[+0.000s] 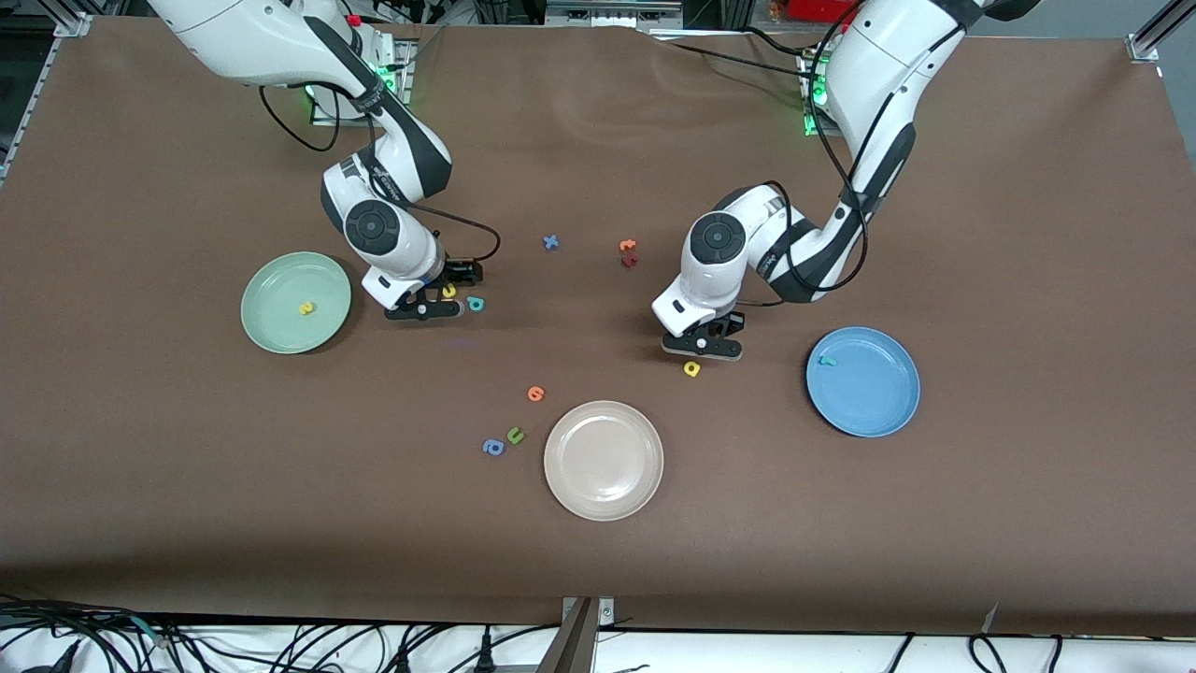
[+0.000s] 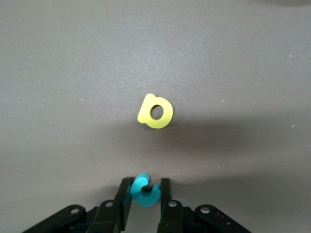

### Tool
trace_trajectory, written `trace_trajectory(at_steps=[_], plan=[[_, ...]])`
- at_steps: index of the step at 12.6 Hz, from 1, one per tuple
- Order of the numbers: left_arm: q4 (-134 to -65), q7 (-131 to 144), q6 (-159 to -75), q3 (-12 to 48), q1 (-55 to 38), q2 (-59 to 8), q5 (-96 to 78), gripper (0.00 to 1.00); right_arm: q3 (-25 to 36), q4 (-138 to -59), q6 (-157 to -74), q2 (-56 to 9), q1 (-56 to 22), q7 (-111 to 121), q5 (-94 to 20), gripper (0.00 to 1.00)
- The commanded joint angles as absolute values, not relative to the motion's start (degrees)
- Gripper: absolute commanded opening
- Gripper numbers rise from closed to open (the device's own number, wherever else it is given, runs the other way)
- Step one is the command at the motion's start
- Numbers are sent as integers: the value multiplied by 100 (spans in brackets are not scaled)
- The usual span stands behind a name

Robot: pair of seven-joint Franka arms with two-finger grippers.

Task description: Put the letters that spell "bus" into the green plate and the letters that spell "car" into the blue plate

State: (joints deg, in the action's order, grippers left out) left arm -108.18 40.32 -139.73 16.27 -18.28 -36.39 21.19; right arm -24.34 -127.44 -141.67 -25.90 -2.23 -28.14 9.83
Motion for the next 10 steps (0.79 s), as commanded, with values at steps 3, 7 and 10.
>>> trace_trajectory(at_steps=[3,7,10], plan=[[-10731,4008,-13739,1591,-1802,-3525,2294,23,-2435,-12832,-14370,-2566,-202,-2725,1485,81],[-10723,3642,-12913,1591,-1540,-2910,2294,25,-2443,-12832,-14432,-2637,-202,-2725,1494,67],[-10723,2482,-12806,1591,-828,-2751,2276,28,-2435,-12832,-14607,-2654,-202,-2725,1494,66]])
